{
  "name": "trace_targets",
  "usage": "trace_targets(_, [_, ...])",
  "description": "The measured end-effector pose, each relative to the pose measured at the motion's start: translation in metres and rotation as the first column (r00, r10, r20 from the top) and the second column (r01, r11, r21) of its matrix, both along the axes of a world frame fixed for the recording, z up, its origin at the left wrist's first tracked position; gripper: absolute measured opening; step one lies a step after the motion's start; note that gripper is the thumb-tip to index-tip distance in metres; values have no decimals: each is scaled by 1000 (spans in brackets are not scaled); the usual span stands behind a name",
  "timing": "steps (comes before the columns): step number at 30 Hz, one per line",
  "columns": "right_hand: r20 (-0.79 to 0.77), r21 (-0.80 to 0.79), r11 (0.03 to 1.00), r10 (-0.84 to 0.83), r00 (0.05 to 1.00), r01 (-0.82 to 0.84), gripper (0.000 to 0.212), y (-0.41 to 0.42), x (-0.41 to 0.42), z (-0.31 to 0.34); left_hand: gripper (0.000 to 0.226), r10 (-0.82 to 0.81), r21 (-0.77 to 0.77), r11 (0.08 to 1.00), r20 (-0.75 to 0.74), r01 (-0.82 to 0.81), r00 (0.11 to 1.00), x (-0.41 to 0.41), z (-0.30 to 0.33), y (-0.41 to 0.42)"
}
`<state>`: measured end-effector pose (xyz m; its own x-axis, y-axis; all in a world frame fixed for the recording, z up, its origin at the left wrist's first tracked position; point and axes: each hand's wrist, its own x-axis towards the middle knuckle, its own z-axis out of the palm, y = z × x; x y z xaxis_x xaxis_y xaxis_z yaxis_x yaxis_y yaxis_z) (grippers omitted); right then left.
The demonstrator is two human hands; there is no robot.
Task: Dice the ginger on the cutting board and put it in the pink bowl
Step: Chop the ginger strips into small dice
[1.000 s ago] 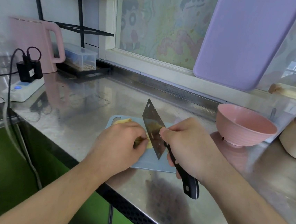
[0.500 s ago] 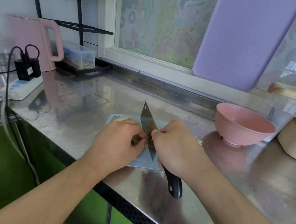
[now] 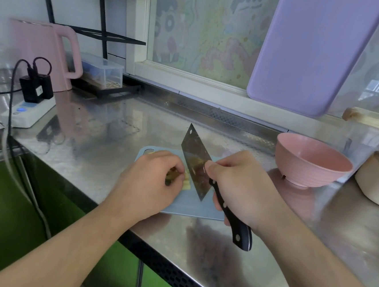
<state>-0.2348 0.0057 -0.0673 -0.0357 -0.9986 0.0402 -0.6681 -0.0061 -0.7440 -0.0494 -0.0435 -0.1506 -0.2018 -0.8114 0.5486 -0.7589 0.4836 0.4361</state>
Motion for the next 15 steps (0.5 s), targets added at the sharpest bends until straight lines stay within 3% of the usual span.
trace_targets(11, [-5, 27, 1000, 7, 1000, -7, 41, 5, 8, 0, 11, 34, -28, 999, 13, -34, 999, -3, -1, 0])
trace_targets(15, [-147, 8, 999, 34, 989, -34, 31, 9, 14, 3, 11, 41, -47, 998, 36, -39, 999, -4, -2, -2])
